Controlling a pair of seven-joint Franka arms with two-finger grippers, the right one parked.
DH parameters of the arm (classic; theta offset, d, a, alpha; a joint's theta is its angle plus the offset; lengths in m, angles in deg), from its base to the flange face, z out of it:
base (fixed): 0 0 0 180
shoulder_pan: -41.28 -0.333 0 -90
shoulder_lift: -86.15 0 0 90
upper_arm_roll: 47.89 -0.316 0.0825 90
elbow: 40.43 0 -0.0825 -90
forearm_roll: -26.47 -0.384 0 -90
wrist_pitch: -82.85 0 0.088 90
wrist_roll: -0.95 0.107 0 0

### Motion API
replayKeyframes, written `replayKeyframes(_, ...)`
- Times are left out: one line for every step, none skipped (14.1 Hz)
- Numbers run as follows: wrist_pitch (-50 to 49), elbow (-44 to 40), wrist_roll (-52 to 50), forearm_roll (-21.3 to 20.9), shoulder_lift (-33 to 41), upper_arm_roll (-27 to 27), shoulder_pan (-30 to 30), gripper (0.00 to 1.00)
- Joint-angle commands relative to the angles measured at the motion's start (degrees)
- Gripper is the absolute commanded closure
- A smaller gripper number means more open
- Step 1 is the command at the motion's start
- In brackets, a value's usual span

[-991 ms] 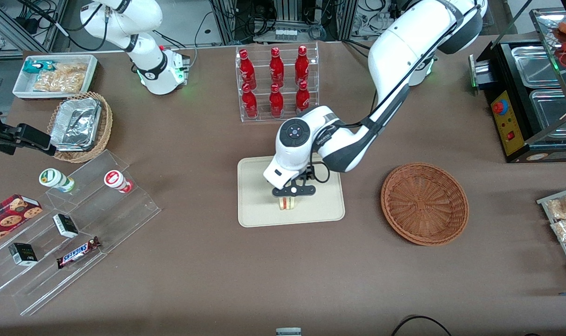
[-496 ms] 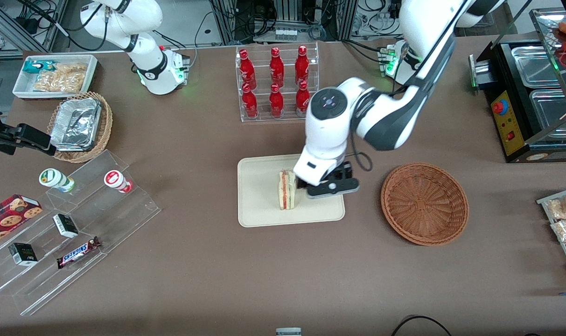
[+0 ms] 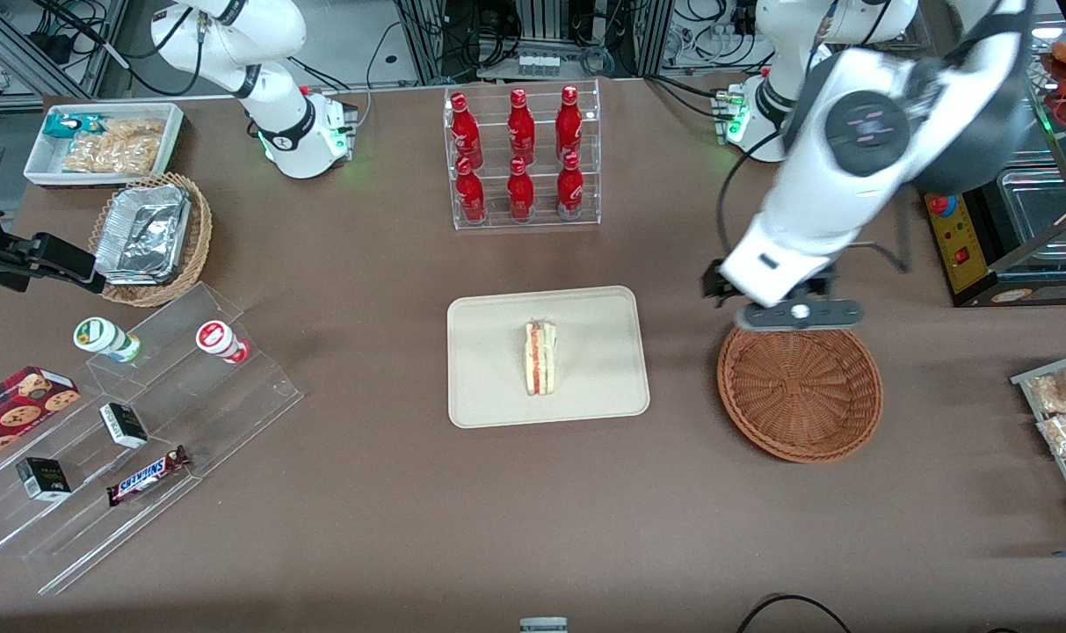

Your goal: Place sandwich from basket to tray

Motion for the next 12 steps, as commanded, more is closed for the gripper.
replayKeyframes(-5.06,0.53,7.76,1.83,4.39,-1.54,-3.25,0.00)
replayKeyframes(-8.04,-1.40,9.61,2.00,4.66,-3.73,-3.09,0.00)
replayKeyframes(-11.29,-3.42,11.46,1.83,5.01,-4.62,-3.00,0.00)
replayKeyframes(-13.50,-4.57,12.44,1.56,5.27,-4.63,-3.00,0.00)
replayKeyframes(-16.48,-6.41,12.10,1.21,5.54,-4.72,-3.00,0.00)
replayKeyframes(-19.30,-7.91,12.70,1.38,5.80,-5.24,-3.08,0.00)
replayKeyframes(-20.19,-8.45,12.27,1.65,5.89,-5.85,-3.00,0.00)
replayKeyframes(-20.38,-8.54,12.36,1.82,6.67,-5.95,-3.00,0.00)
replayKeyframes(-20.47,-8.63,12.27,1.74,6.85,-6.04,-3.00,0.00)
replayKeyframes(-20.90,-8.63,12.27,1.74,6.94,-6.04,-3.00,0.00)
replayKeyframes(-21.43,-8.63,12.27,1.74,7.03,-6.04,-3.00,0.00)
replayKeyframes(-21.70,-8.63,12.27,1.74,7.21,-6.12,-3.00,0.00)
